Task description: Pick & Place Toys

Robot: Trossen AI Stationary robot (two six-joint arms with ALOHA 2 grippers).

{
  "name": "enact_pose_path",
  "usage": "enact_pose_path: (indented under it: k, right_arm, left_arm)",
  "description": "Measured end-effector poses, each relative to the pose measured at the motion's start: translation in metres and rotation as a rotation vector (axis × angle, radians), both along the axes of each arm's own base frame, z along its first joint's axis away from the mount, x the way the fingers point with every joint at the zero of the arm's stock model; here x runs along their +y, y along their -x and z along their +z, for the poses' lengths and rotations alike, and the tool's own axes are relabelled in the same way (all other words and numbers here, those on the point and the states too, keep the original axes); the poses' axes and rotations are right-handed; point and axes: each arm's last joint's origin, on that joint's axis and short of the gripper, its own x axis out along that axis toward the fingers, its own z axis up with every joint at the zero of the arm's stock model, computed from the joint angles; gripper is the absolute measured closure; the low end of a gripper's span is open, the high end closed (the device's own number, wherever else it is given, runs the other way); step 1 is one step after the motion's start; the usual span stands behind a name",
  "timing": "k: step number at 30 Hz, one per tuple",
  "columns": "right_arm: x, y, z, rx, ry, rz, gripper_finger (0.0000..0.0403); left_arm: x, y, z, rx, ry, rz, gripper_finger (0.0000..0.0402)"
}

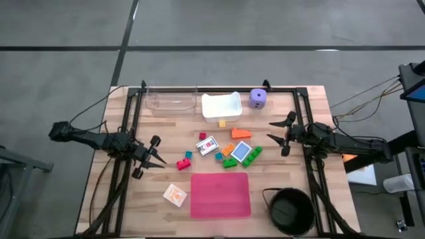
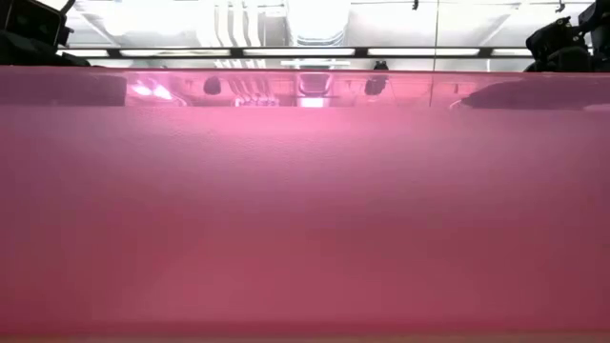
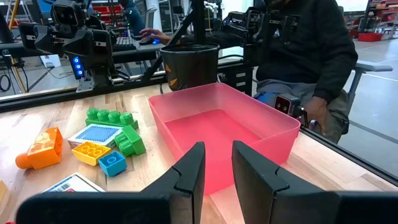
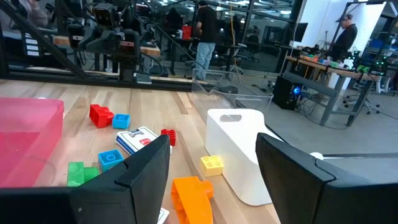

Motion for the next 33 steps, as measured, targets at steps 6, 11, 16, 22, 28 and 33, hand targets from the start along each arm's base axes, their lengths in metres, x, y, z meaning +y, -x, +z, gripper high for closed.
enact_pose_path:
  k: [6, 11, 16, 22, 28, 33]
  right_arm:
    - [0.0, 0.0, -0.0001, 0.0, 0.0, 0.0, 0.0167]
    - [0.0, 0.0, 0.0, 0.0, 0.0, 0.0, 0.0167]
    - [0.0, 0.0, -0.0002, 0.001, 0.0, 0.0, 0.0167]
    - [0.0, 0.0, -0.0001, 0.0, 0.0, 0.0, 0.0167]
    - [0.0, 0.0, -0.0001, 0.0, 0.0, 0.0, 0.0167]
    - [0.0, 0.0, -0.0001, 0.0, 0.0, 0.0, 0.0167]
  left_arm:
    - [0.0, 0.0, 0.0, 0.0, 0.0, 0.0, 0.0319]
    - [0.0, 0.0, 0.0, 0.001, 0.002, 0.0, 0.0319]
    - [0.0, 0.0, 0.0, 0.001, 0.002, 0.0, 0.032]
    - [0.0, 0.0, 0.0, 0.001, 0.001, 0.0, 0.032]
    - [0.0, 0.0, 0.0, 0.001, 0.001, 0.0, 0.032]
    - [-0.0001, 0.0, 0.0, 0.0, -0.001, -0.001, 0.032]
